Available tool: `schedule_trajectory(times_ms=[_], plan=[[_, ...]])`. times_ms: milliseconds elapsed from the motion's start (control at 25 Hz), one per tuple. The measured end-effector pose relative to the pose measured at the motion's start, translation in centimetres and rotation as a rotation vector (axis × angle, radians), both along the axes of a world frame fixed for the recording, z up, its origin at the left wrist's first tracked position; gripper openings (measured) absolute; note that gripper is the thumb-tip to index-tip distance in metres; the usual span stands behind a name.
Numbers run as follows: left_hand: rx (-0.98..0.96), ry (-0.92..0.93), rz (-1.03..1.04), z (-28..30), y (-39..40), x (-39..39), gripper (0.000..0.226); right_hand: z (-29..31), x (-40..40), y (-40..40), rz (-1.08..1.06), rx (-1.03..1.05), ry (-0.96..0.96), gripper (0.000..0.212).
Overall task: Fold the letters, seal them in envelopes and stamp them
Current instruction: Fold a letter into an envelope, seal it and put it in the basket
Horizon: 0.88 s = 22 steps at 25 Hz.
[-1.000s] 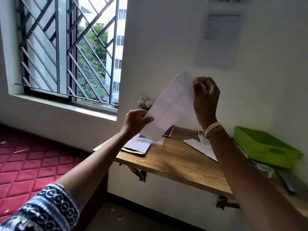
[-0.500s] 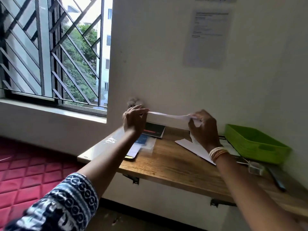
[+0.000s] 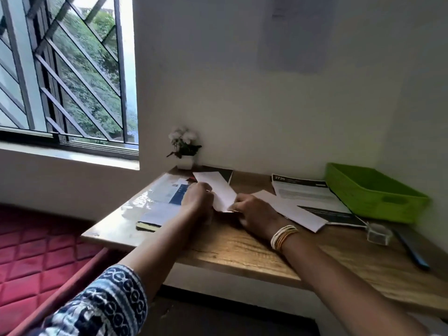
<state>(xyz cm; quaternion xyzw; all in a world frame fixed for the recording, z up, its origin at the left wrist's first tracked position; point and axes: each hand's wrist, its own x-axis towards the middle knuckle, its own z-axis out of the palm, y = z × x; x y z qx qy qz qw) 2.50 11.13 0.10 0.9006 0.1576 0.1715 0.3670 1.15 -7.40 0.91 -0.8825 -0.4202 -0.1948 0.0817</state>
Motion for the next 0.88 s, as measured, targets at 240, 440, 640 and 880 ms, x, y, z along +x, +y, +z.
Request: schedule_trajectory(times_ms=[240, 440, 640, 880], plan=[[0.397, 0.073, -0.255, 0.2, -0.9, -0.3, 0.033, 0.8, 1.1, -1.3, -0.075, 0.256, 0.476, 0.032], [0.208, 0.168, -0.428, 0.6, -1.0, -1.5, 0.058, 2.3, 5.6, -7.0, -0.689, 0.08, 0.304, 0.062], [0.152, 0.182, -0.471, 0.5, -0.8, -0.7, 0.059, 1.5, 7.0, -9.7, -0.798, 0.148, 0.526, 0.106], [0.199, 0.089, -0.476, 0.5, -1.1, -1.0, 0.042, 1.9, 5.9, -9.3, -0.699, 0.265, 0.59, 0.082]])
